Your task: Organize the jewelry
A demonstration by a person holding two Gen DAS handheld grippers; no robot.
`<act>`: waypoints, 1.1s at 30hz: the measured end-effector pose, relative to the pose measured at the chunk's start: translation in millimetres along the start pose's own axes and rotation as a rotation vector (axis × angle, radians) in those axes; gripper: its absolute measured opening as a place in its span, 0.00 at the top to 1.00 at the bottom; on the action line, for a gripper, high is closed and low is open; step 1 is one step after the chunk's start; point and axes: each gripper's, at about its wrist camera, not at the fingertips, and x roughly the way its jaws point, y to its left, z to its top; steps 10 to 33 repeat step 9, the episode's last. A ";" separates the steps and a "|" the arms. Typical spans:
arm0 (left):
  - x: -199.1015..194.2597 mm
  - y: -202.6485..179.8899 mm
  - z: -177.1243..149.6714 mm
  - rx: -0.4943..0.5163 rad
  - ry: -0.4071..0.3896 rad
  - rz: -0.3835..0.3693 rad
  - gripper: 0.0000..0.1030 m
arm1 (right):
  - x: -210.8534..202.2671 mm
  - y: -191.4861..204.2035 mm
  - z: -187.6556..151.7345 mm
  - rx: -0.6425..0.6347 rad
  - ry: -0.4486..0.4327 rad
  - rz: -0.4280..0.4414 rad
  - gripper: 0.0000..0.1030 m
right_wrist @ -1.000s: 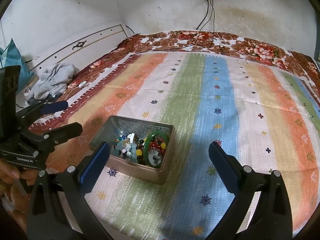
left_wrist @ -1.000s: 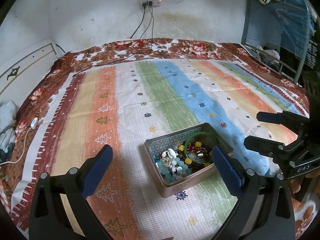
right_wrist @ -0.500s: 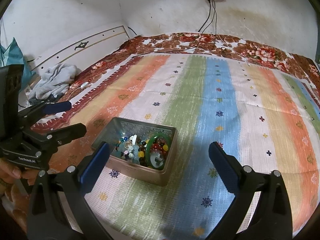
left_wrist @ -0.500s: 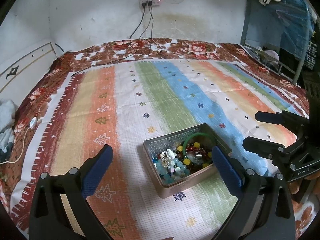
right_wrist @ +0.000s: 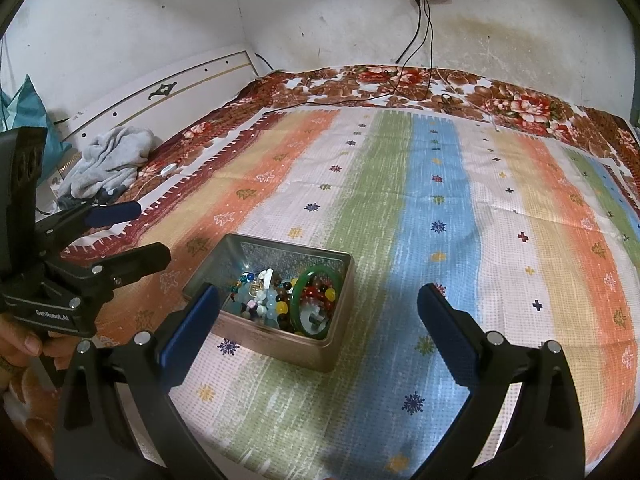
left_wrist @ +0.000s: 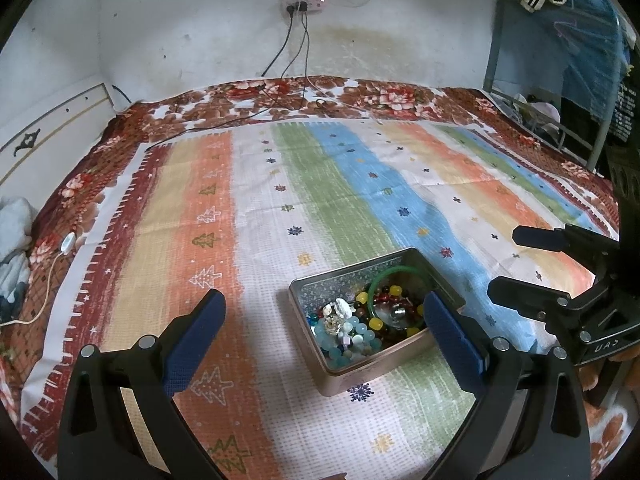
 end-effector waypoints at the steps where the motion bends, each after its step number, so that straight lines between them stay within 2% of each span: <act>1: -0.1 -0.4 0.1 0.002 -0.001 -0.004 0.06 | -0.2 0.2 0.0 -0.001 -0.001 -0.001 0.05; 7: -1.2 -0.9 0.5 0.003 -0.005 0.014 0.06 | 0.1 -0.6 -0.6 -0.001 -0.001 -0.001 0.05; 33: -0.2 -0.6 0.2 -0.007 0.007 0.007 0.06 | 0.1 -0.7 -0.5 -0.002 -0.001 -0.001 0.05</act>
